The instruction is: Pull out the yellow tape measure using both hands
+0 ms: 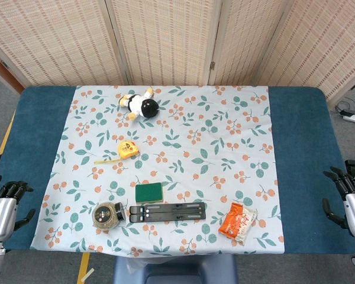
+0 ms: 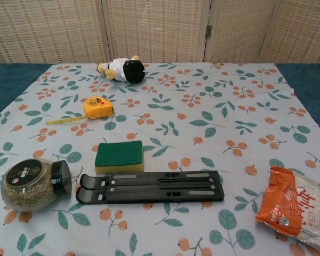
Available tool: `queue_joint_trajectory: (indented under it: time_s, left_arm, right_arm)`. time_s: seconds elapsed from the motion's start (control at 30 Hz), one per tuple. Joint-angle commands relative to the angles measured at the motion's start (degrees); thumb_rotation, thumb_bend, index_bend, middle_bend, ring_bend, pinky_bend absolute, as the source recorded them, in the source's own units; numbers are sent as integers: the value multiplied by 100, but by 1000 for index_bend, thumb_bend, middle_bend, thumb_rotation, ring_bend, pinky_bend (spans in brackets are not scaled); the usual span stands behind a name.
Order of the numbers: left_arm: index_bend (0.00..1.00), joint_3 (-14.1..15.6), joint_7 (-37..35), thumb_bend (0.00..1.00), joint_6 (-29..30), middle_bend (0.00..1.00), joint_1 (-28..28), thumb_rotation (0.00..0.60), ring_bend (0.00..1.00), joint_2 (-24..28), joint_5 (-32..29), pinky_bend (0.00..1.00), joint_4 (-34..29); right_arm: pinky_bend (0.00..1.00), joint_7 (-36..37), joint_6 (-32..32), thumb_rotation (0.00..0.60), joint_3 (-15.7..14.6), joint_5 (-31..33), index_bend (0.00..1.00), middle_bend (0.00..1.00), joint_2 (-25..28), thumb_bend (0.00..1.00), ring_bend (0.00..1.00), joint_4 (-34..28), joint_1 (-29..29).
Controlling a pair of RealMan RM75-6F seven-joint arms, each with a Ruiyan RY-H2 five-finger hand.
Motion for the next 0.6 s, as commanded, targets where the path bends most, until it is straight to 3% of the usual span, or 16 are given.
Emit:
queue_joint_trajectory:
  time_s: [0.03,0.4,0.6]
  left_arm:
    - [402,-9,23,300,-37,302,-27,600,229,-24,-12,1,11]
    - [398,-57,15,300,-121,302,-130,600,232,-36,6,1,21]
    - [394,-302,-147,299,-421,302,-535,600,234,-19,95,1,66]
  right_arm:
    - [0,-31,-26,600,7,29,209,154,1,518,163,-22,14]
    - [0,-33,125,600,21,26,209,154,8,518,160,-53,-53]
    - [0,-33,158,600,58,17,209,154,51,519,164,-93,-41]
